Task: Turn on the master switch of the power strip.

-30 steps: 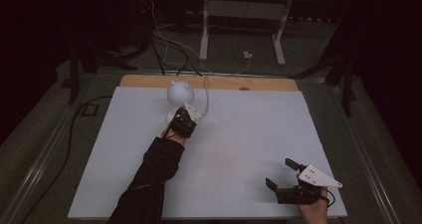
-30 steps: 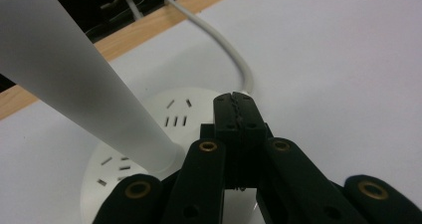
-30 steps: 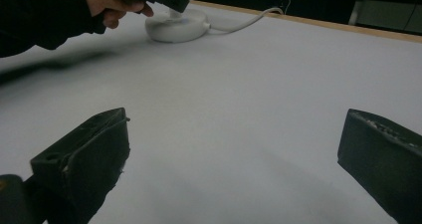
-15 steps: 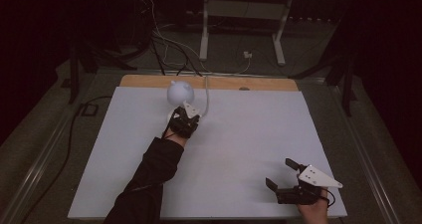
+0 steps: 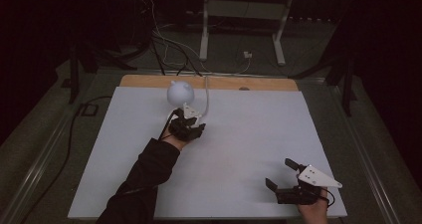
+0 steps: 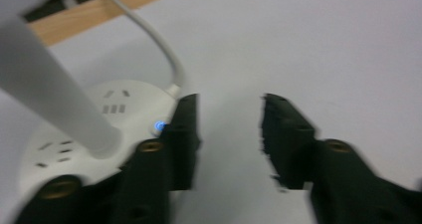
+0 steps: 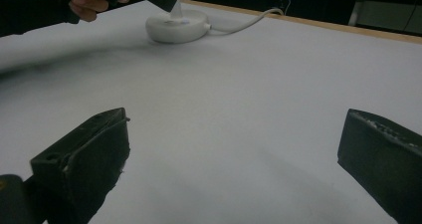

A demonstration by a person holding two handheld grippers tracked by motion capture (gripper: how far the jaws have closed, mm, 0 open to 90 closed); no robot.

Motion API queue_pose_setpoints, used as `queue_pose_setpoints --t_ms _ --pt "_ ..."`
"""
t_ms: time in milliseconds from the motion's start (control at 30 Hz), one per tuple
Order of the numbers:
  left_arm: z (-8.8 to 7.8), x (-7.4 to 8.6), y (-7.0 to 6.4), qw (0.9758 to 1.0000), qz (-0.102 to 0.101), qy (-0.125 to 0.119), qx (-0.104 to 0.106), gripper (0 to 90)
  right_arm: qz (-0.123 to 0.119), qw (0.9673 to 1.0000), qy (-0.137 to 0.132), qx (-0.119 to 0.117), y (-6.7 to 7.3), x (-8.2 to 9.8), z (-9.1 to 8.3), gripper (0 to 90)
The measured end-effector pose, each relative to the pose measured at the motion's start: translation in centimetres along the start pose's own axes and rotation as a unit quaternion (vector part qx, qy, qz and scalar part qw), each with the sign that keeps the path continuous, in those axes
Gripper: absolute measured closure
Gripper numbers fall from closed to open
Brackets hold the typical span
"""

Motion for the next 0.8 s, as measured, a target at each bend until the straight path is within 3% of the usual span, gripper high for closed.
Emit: queue_pose_setpoints --t_ms 100,167,267,300,333,367,400,467,500,567,667,800 --pt "0.0 0.2 -0.3 0.9999 0.006 0.007 0.011 34.8 0.000 1.0000 0.000 0.000 0.0 0.0 0.0 0.0" --pt "-0.1 0.5 -0.8 0.9994 0.020 0.016 0.021 25.7 0.000 1.0000 0.000 0.000 0.0 0.0 0.0 0.0" --pt "-0.1 0.7 -1.2 0.9988 0.029 0.024 0.031 16.3 0.001 1.0000 0.000 0.000 0.0 0.0 0.0 0.0" --pt "-0.5 0.7 -1.4 0.9981 0.032 0.020 0.049 15.2 0.001 1.0000 0.000 0.000 0.0 0.0 0.0 0.0" --pt "-0.7 0.7 -1.4 0.9979 0.032 0.022 0.052 7.5 0.001 1.0000 0.000 0.000 0.0 0.0 0.0 0.0" --pt "-0.7 0.7 -1.4 0.9979 0.032 0.022 0.052 5.4 0.001 1.0000 0.000 0.000 0.0 0.0 0.0 0.0" --pt "-1.1 0.6 -1.6 0.9968 0.030 0.018 0.072 2.5 0.000 1.0000 0.001 0.000 0.0 0.0 0.0 0.0" --pt "-1.3 0.6 -1.6 0.9964 0.032 0.018 0.076 1.0 0.001 1.0000 0.001 0.000 0.0 0.1 0.0 0.0" --pt "-1.7 0.7 -1.8 0.9944 0.041 0.027 0.094 0.1 0.001 1.0000 0.002 0.000 0.0 0.1 0.0 0.0" --pt "-1.8 0.7 -1.8 0.9939 0.046 0.026 0.097 0.1 0.001 1.0000 0.002 0.000 0.0 0.1 0.0 0.0" --pt "-2.5 0.9 -2.1 0.9905 0.059 0.025 0.122 0.1 0.000 1.0000 0.001 0.000 0.0 0.1 0.0 0.0" --pt "-2.9 1.1 -2.3 0.9888 0.073 0.028 0.127 0.1 0.000 1.0000 0.002 0.000 0.0 0.0 0.0 0.0"
Point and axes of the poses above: each handheld gripper's, and its own axes: z roughly forward along the jaws, x roughly out of its underside, y roughly to its left, the point moved 9 cm from there along z, roughly forward along the jaws, and after that the axes turned 7 degrees about y, right-handed, at the moved point
